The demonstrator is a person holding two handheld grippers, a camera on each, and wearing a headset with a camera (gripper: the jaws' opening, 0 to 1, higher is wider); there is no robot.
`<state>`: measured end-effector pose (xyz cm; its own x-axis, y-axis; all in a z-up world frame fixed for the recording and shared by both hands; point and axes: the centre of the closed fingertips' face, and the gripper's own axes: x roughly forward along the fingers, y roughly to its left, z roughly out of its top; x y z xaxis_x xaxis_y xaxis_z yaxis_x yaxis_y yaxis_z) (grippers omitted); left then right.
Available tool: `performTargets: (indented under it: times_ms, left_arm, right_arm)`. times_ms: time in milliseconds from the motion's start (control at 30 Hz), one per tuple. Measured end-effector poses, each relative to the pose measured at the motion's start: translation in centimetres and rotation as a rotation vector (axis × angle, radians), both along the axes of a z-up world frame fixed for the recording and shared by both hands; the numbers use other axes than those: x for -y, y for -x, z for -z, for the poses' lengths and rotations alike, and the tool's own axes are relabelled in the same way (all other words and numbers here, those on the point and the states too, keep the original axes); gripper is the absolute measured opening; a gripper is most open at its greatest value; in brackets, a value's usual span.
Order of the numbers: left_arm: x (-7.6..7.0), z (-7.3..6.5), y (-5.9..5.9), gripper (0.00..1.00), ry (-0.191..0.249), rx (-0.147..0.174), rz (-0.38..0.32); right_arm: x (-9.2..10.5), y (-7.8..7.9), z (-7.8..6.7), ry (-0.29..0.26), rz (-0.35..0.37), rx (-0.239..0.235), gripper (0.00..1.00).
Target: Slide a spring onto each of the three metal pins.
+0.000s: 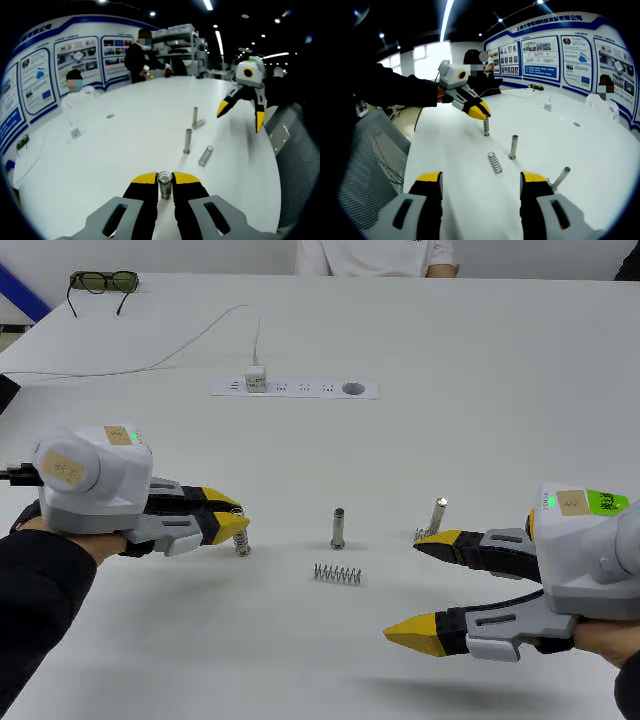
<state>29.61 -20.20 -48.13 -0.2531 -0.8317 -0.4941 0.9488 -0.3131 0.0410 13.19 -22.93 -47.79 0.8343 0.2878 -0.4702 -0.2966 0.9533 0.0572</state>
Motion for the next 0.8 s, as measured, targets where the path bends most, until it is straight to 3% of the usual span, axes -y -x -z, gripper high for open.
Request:
performTargets:
  times_ms: [400,800]
  left_arm:
    - [-0.1,1.2,-0.2,0.10,-0.015,-0.008,-0.015]
    - [-0.2,1.4,-0.5,0.15,-0.014,-0.012,-0.033]
  right_arm:
    - [-0.1,0.0,0.2,-0.004,-0.004,-0.007,0.64]
    - [-0.1,0.0,0.2,-0.003,-0.003,-0.008,0.64]
